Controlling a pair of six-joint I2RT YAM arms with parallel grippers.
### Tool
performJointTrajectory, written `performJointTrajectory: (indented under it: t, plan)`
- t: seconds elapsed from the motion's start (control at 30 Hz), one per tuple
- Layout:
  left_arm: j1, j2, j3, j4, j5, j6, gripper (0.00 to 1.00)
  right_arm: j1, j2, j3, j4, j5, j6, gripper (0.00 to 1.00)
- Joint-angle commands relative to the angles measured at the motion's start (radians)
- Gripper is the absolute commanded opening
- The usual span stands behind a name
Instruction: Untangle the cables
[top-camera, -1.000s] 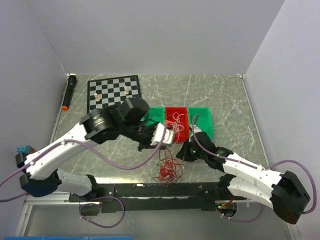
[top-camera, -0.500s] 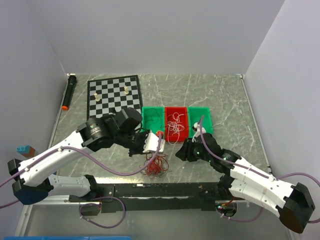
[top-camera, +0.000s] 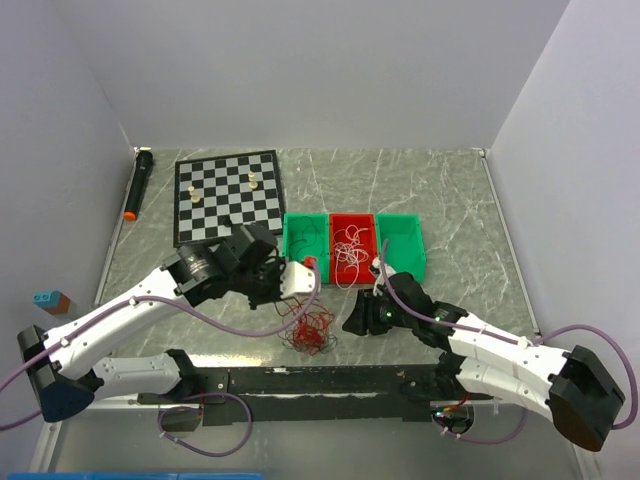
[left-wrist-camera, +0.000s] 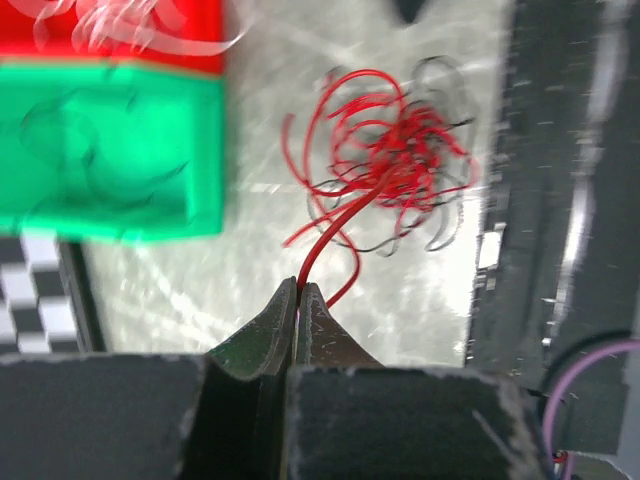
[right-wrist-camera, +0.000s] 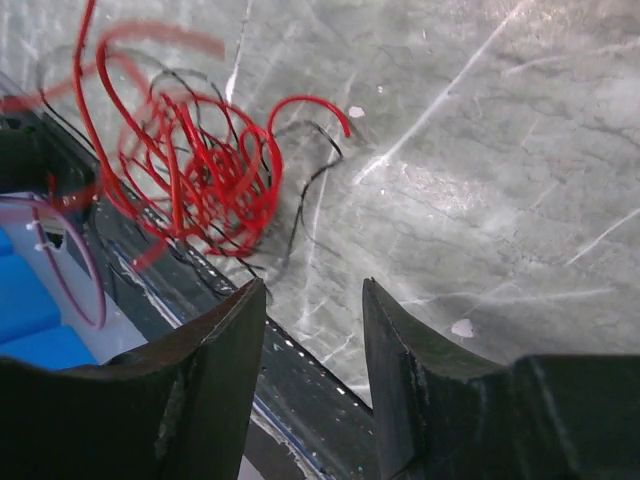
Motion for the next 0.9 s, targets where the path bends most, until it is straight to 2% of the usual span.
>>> performJointTrajectory:
  t: [0.0,0.17,0.43,0.67,0.87]
  plan:
    - [0.065,-0.059,0.001,0.068,-0.045,-0.021,0.01,0.011,-0.003,0.008,0.078,-0.021,-0.008,0.5]
    - [0.066,-0.046,0.038,0.056,-0.022,-0.053,0.01,0.025,-0.032,0.005,0.162,-0.087,-0.043,0.51]
    - [0.069,-0.073,-0.06,0.077,-0.074,-0.082,0.01,0.098,0.018,0.001,0.288,-0.175,-0.087,0.54]
    - [0.097,-0.087,-0.1,0.087,-0.077,-0.096,0.01,0.195,0.179,0.069,0.286,-0.111,-0.138,0.51]
    - [0.1,-0.081,-0.08,0.071,-0.045,-0.11,0.01,0.223,0.239,0.094,0.331,-0.015,-0.123,0.45]
